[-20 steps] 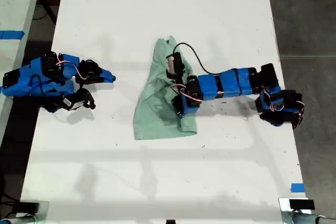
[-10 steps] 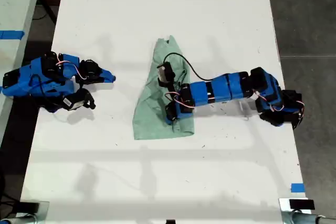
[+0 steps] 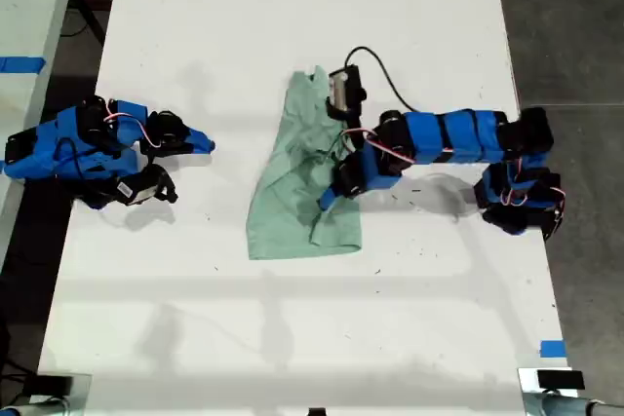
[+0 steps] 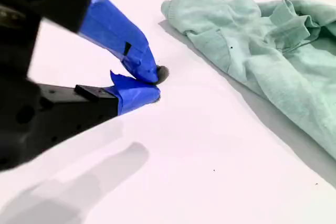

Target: Fold t shirt

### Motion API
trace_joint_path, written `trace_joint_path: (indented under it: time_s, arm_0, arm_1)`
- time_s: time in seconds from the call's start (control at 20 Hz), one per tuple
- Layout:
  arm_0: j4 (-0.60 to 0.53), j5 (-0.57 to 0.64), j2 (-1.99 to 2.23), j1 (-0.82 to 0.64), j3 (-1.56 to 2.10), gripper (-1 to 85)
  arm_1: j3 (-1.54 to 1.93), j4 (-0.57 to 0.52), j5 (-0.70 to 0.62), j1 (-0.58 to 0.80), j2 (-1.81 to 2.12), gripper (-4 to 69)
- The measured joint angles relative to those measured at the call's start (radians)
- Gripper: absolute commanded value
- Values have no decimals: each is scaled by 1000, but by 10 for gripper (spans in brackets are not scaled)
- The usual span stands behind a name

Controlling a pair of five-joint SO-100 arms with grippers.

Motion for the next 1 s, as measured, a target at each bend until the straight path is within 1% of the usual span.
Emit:
trace_joint_path:
  time_s: [0.05,0.15,0.2,0.25,0.3,0.4,0.45,0.55,0.65,0.8,0.85,0.9,0.95,1.0]
  arm_0:
    - [0,0,0,0,0,-1]
    - [0,0,0,0,0,-1]
    - [0,0,0,0,0,-1]
    - [0,0,0,0,0,-1]
    - [0,0,0,0,0,-1]
    - [0,0,0,0,0,-1]
    - [0,0,0,0,0,-1]
    - [0,0,0,0,0,-1]
    - [0,0,0,0,0,-1]
    - [0,0,0,0,0,-1]
    - [0,0,0,2,0,-1]
    - [0,0,0,2,0,-1]
    - [0,0,0,2,0,-1]
    - [0,0,0,2,0,-1]
  arm_1:
    - [117,2,23,17,106,225]
    - [383,-11,52,46,331,184]
    - [531,-55,51,58,448,154]
    - [690,-133,43,67,563,132]
    - [865,-225,25,78,686,127]
    - [1239,-413,28,98,931,117]
    - [1408,-489,28,101,1037,113]
    - [1638,-569,31,86,1181,83]
    - [1775,-606,20,80,1302,22]
    - [1993,-624,-67,91,1597,12]
    - [2036,-577,-72,117,1746,12]
    - [2048,-485,-78,143,1899,12]
    - [2048,-413,-84,167,1960,12]
    - [2049,-387,-95,173,1973,12]
